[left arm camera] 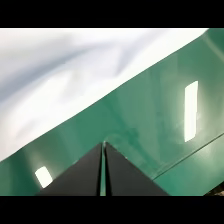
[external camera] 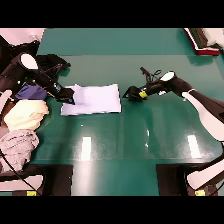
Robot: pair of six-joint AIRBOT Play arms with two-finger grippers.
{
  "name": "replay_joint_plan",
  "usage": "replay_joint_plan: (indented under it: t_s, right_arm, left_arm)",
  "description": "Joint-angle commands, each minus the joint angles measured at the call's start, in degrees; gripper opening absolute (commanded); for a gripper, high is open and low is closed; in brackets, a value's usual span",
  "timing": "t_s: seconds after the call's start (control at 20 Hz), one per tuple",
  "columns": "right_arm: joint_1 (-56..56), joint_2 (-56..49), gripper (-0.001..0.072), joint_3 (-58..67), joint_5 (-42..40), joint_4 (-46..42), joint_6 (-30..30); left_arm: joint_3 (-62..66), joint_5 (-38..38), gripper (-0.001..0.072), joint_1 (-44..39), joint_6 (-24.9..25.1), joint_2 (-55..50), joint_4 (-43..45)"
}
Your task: Fold the shirts.
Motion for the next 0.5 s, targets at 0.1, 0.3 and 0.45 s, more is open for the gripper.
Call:
replay_joint_plan:
  t_s: [0.1, 0.3, 0.45]
  right_arm:
    - [5.6, -7.7, 0.0575, 8.1, -2.0, 3.4, -0.5]
    - [11.1, -13.5, 0.0573, 14.3, -3.0, 8.1, -0.5]
    - [14.0, -14.8, 0.0436, 16.3, -4.6, 7.7, -1.8]
  left_arm:
    - [0.0, 3.5, 0.0054, 0.0, 1.1, 0.0, -6.4]
    - [0.0, 3.5, 0.0054, 0.0, 1.1, 0.0, -6.3]
    - [0.0, 3.3, 0.0054, 0.0, 1.1, 0.0, -6.3]
